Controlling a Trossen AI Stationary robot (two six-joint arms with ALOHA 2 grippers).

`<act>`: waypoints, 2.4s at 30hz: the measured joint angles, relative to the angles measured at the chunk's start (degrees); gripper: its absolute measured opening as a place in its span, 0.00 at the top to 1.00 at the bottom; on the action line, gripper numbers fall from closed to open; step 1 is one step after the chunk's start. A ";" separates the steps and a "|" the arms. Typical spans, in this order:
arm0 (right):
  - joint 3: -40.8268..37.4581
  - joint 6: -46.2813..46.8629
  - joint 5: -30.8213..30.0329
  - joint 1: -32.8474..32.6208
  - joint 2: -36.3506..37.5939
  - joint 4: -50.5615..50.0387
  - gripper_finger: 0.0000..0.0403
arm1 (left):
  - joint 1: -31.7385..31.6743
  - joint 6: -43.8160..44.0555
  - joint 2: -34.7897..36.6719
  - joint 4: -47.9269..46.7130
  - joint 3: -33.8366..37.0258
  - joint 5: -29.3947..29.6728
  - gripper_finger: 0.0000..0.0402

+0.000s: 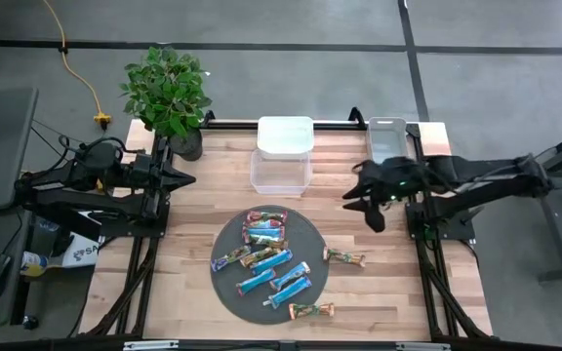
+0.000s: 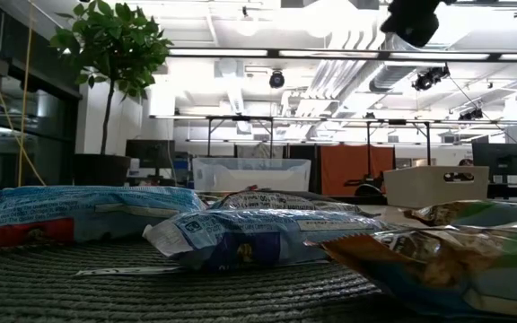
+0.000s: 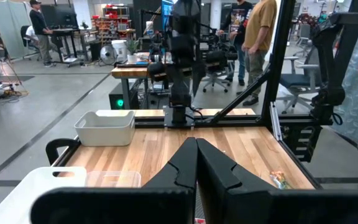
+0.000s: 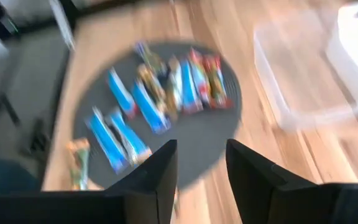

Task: Pick and place Granola Bars by type
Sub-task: Put the yellow granola bar into the gray bin

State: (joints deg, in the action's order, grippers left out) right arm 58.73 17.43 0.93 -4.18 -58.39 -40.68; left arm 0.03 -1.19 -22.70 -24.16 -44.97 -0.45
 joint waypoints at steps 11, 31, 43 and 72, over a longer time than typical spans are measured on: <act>15.21 6.39 -4.70 -5.51 -17.41 -21.05 0.70 | -0.02 0.02 0.00 0.00 0.02 0.02 1.00; 2.67 36.02 -4.16 -24.63 -23.90 -14.73 0.70 | -0.01 0.01 0.00 0.02 0.00 0.01 1.00; -8.32 35.37 -7.89 -28.60 -23.85 1.20 0.70 | -0.02 0.02 0.00 0.02 0.00 0.01 1.00; -16.52 22.85 -8.50 -24.28 -23.85 12.95 0.43 | -0.02 0.02 0.00 0.00 0.00 0.02 1.00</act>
State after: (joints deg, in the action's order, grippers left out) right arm 42.22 40.28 -7.57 -28.45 -82.24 -27.73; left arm 0.01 -1.17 -22.70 -24.16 -44.97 -0.43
